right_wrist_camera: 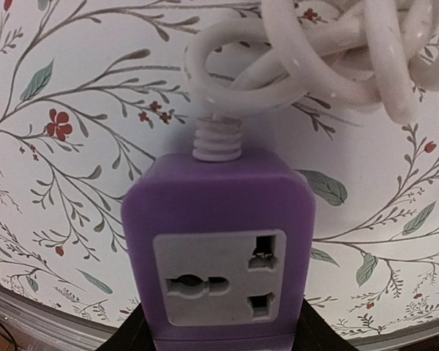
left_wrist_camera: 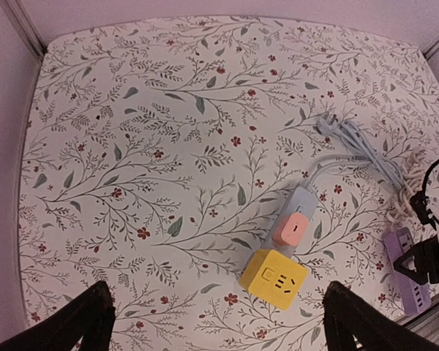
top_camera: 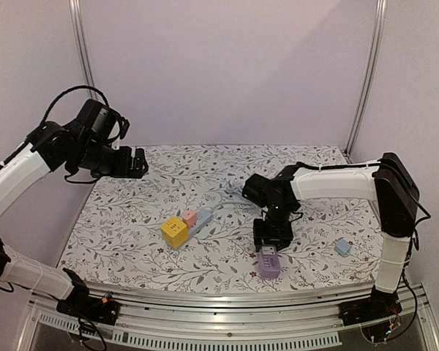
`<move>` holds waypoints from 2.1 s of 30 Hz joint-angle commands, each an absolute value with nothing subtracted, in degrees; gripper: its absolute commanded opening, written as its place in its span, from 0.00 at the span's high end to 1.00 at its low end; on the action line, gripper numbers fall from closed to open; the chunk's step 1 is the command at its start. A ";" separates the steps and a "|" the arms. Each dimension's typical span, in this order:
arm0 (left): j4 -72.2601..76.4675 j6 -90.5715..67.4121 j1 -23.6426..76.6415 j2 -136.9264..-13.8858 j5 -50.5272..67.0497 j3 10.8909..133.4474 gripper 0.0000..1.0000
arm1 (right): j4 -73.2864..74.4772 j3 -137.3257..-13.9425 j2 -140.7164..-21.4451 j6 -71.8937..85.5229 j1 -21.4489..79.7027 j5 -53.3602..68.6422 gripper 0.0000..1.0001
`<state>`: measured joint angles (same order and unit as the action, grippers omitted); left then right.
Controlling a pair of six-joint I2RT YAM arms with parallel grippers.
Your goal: Insert the plug
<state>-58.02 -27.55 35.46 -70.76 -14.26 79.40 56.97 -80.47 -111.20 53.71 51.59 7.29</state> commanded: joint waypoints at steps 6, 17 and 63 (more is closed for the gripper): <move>-58.70 -32.66 35.68 -74.80 -19.78 84.58 0.01 | 53.04 -77.87 -107.12 44.58 51.40 8.34 0.31; -58.05 -39.86 36.04 -75.67 -20.69 85.43 0.01 | 55.37 -77.24 -97.84 38.68 44.75 5.05 0.03; -44.82 -18.57 36.12 -75.74 -12.03 82.26 0.01 | 65.79 -45.14 -64.18 66.97 15.61 2.23 0.05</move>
